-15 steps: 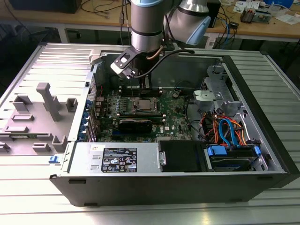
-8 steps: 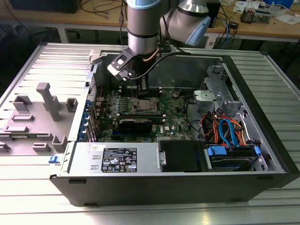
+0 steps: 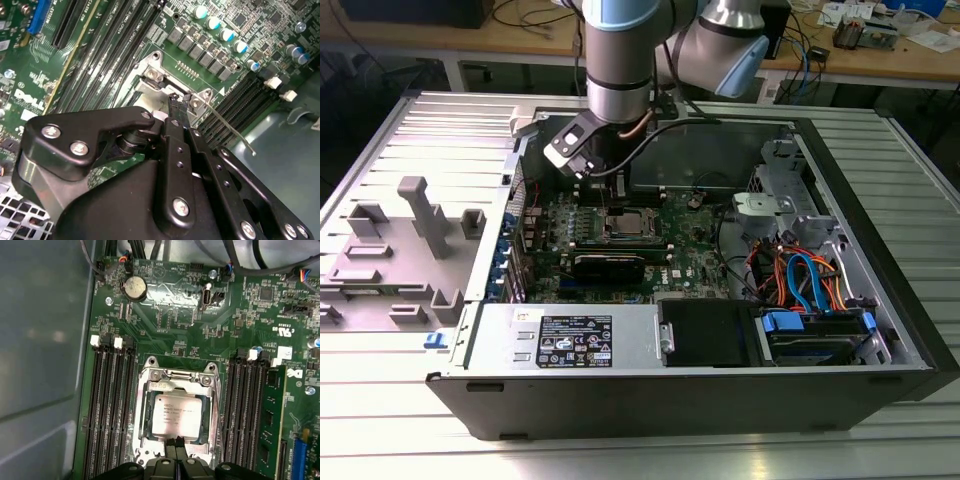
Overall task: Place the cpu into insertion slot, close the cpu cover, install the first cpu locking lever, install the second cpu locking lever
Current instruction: 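Close the cpu cover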
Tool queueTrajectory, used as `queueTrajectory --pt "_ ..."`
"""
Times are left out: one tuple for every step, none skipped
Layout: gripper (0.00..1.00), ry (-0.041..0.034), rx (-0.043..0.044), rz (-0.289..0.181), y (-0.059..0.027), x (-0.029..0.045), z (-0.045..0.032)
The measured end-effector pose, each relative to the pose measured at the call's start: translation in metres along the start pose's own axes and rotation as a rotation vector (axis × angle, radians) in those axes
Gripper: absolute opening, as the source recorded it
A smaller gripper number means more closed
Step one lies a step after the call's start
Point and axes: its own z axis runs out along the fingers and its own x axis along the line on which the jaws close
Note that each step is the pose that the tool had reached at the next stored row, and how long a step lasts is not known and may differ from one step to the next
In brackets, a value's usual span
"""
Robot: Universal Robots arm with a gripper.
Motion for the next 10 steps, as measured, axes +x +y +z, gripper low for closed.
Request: queueTrajectory --pt "0.11 0.0 0.0 0.0 -0.0002 0.0 0.0028" --pt "0.11 0.0 0.0 0.0 -0.0002 0.0 0.0051" --pt "0.11 0.0 0.0 0.0 -0.0002 0.0001 0.0091" --pt "0.11 0.0001 0.0 0.0 -0.0002 0.0001 0.0108" --pt "0.11 0.0 0.0001 0.0 -0.0002 0.0001 0.0115" --pt "0.11 0.0 0.0001 0.0 -0.0002 0.0001 0.0124" --pt "0.11 0.0 0.0003 0.0 -0.0003 0.0001 0.0129" --pt "0.11 0.0 0.0003 0.0 -0.0002 0.0001 0.0143" --pt "0.11 -0.0001 0.0004 0.0 -0.0003 0.0001 0.0156" --pt "0.11 -0.0002 0.0006 0.0 -0.0003 0.0001 0.0156"
